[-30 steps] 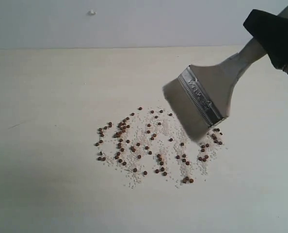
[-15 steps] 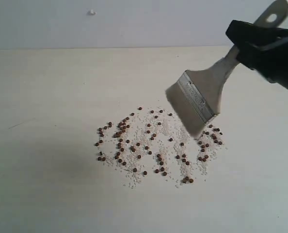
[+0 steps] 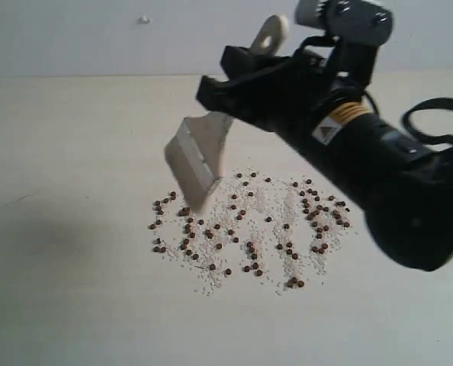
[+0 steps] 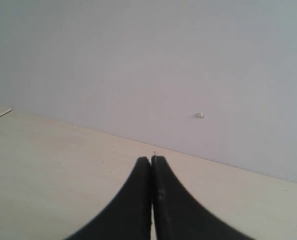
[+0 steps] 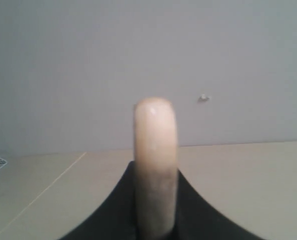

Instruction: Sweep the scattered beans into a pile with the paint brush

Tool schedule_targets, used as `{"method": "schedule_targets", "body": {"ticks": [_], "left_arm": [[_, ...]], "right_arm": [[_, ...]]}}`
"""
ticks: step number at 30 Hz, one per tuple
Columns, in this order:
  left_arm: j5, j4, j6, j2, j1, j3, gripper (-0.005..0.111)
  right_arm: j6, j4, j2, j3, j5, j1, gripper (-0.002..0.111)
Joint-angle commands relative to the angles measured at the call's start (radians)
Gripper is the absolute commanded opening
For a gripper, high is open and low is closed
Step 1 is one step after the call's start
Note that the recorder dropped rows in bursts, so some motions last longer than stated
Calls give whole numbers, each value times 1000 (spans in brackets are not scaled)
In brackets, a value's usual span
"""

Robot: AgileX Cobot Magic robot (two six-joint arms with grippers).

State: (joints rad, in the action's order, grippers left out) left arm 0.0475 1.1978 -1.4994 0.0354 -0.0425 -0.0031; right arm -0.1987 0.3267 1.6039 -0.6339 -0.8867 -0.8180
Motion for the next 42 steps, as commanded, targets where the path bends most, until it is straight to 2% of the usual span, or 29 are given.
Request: {"method": "schedule_targets", "body": {"ticks": [1, 6, 11, 13, 18, 25, 33, 36, 42], "left_arm": [[8, -5, 0, -4, 3, 3, 0], [8, -5, 0, -4, 3, 3, 0], [8, -5, 0, -4, 3, 3, 0], [8, -5, 0, -4, 3, 3, 0], [8, -5, 0, -4, 3, 3, 0], [8, -5, 0, -4, 3, 3, 0], [8, -5, 4, -4, 3, 3, 0], [8, -5, 4, -4, 3, 3, 0], [8, -5, 4, -4, 3, 3, 0]], "right_arm": [[14, 150, 118, -83, -126, -108, 0], [-86, 379, 321, -227, -215, -216, 0], [-92, 452, 451, -324, -215, -234, 0], [-45, 496, 487, -342, -198, -234, 0], [268, 692, 489, -342, -161, -234, 0], [563, 851, 457, -342, -186, -234, 0], [801, 937, 403, -342, -237, -234, 0], [800, 938, 394, -342, -259, -234, 0], [661, 885, 352, -342, -266, -234, 0]]}}
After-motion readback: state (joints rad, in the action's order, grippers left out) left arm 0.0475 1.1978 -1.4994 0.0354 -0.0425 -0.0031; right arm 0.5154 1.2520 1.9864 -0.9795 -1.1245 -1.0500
